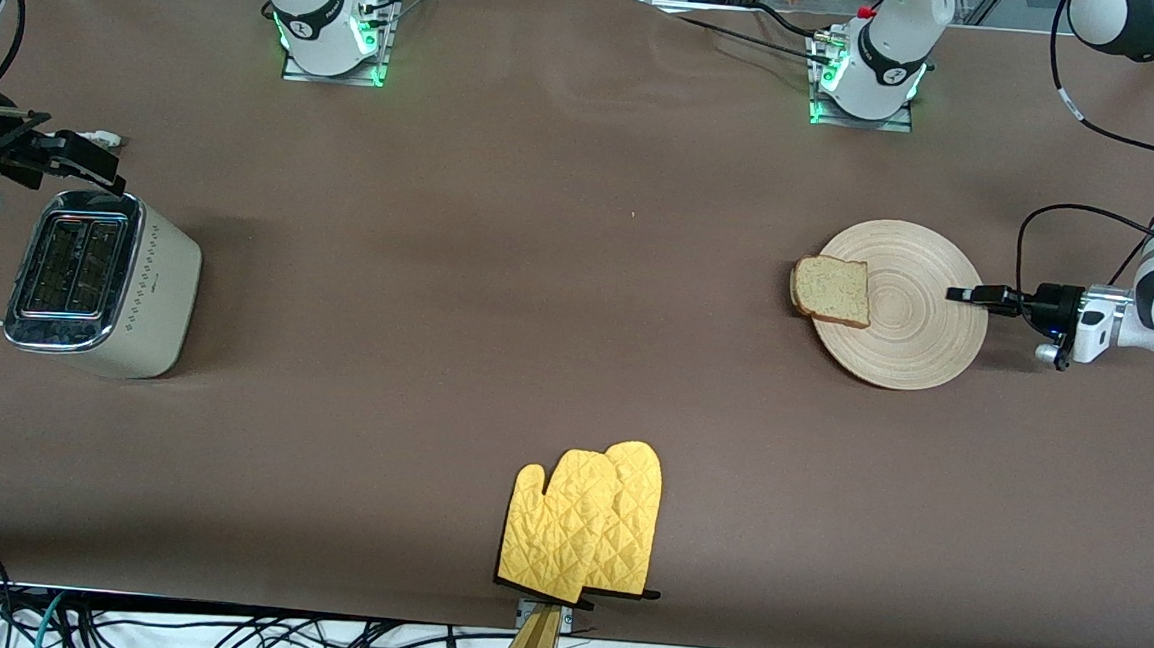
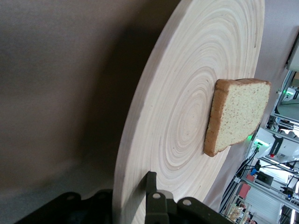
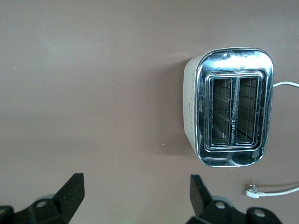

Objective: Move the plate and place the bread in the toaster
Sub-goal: 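Push the wooden plate with the left gripper toward the toaster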

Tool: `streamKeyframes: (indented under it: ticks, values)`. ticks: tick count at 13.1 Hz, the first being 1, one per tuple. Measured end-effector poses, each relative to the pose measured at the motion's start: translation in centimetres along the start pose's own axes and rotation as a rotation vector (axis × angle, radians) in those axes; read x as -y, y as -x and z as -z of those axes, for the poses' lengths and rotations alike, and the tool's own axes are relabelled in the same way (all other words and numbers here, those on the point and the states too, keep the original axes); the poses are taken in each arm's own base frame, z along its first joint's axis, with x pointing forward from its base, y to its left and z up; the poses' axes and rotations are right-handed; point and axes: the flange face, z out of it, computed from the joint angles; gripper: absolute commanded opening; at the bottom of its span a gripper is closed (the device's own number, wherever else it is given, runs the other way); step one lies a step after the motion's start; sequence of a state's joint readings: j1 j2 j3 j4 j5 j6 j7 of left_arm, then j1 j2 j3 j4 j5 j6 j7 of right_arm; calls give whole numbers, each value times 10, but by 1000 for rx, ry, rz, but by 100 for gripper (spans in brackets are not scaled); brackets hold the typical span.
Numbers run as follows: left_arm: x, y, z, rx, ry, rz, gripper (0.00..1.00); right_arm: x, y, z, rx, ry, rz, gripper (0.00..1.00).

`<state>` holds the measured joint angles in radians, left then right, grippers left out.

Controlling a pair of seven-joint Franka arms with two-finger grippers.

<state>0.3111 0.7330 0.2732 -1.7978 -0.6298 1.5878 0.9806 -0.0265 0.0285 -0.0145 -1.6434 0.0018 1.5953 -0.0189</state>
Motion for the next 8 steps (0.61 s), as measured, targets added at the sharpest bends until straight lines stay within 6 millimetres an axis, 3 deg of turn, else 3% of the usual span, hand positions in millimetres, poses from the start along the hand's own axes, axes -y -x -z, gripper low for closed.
streamKeyframes:
  ticks: [5, 8]
  values:
    - [-22, -14, 8, -16, 75, -83, 0, 0, 0, 0, 0, 0, 0, 100]
    - [-38, -28, -3, -33, 130, -112, 0, 0, 0, 0, 0, 0, -1, 100]
